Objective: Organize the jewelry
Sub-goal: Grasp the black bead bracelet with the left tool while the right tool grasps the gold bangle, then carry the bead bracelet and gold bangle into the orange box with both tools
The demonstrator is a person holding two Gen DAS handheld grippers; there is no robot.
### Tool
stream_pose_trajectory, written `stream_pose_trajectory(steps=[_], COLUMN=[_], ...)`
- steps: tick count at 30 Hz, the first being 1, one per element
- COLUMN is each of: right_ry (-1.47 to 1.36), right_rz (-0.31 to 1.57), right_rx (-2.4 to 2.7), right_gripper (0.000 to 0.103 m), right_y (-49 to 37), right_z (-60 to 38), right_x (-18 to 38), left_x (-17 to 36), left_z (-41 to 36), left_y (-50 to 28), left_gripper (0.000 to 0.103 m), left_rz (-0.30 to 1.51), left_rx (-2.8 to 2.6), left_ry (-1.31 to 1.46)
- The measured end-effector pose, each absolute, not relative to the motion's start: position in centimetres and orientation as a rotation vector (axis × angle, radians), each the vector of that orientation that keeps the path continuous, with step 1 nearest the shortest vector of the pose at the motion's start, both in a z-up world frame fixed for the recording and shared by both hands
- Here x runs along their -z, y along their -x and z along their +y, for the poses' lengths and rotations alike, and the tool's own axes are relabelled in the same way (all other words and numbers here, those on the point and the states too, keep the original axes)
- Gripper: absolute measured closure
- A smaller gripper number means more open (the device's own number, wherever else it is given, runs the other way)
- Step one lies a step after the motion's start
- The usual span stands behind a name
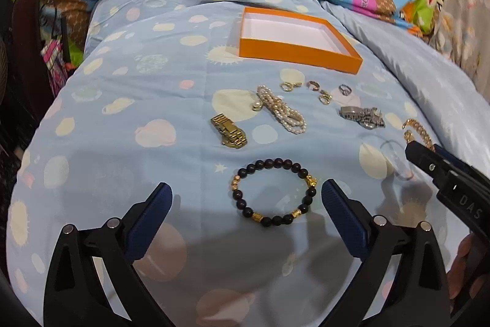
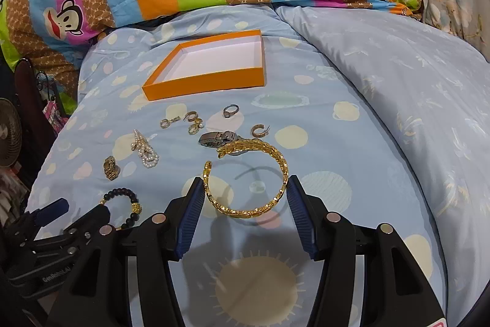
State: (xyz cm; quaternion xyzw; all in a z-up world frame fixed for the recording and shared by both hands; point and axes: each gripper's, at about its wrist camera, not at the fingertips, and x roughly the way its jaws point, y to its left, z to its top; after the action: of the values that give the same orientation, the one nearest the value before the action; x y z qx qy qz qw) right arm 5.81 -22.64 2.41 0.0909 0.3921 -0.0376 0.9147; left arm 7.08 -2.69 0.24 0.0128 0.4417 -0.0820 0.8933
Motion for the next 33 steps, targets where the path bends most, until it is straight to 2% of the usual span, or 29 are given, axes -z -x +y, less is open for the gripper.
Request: stream_pose_trajectory(steps=[5, 8, 11, 13, 14, 16, 17, 19, 21, 33], right_ry=[-0.187, -0.189, -0.187, -0.188, -0.188, -0.186, -0.187, -0.187, -0.184, -0.17], right_rz=[0.809, 0.81, 0.811, 0.813, 0.814, 0.815, 0.816, 0.815, 0.811, 0.757], right_rx=[0.075, 0.073, 0.069, 0.065, 0.063, 0.062, 0.061, 0.06, 0.058, 0.054], right_gripper=[0.049, 0.049, 0.049, 0.049, 0.049, 0.049, 0.049, 0.049, 0.049, 0.049], right_y=[-5.6, -5.6, -5.6, -5.7, -5.7, -5.8, -5.9, -5.9, -5.8, -5.4], right_z=[-22.6, -22.6, -22.5, -22.3, -22.2, -22.0, -21.9, -21.8, -21.7, -21.1], right_x=[-2.4, -2.4, -2.4, -2.4, -2.3, -2.3, -2.3, -2.4, -2.6, -4.9], left_x=[1.8, 2.2, 1.9, 1.6, 1.5, 1.4, 1.4, 1.2, 1.0, -4.2], left_z=[-4.1, -4.8, -4.8, -4.6, -4.5, -4.4, -4.4, -4.3, -4.1, -1.9], left_y=[-8.6, -8.5, -8.1, -8.0, -7.9, -7.7, -7.6, -7.5, -7.4, -6.5], left_gripper=[0.008, 0.01, 0.035, 0.057, 0.063, 0.084, 0.088, 0.089, 0.096, 0.096], left_rz=[1.003, 0.994, 0.97, 0.961, 0.96, 0.959, 0.96, 0.963, 0.969, 0.866], left_rx=[0.185, 0.177, 0.189, 0.203, 0.211, 0.225, 0.234, 0.255, 0.279, 0.312], left_ry=[-0.056, -0.084, -0.091, -0.078, -0.075, -0.07, -0.069, -0.057, -0.032, 0.031])
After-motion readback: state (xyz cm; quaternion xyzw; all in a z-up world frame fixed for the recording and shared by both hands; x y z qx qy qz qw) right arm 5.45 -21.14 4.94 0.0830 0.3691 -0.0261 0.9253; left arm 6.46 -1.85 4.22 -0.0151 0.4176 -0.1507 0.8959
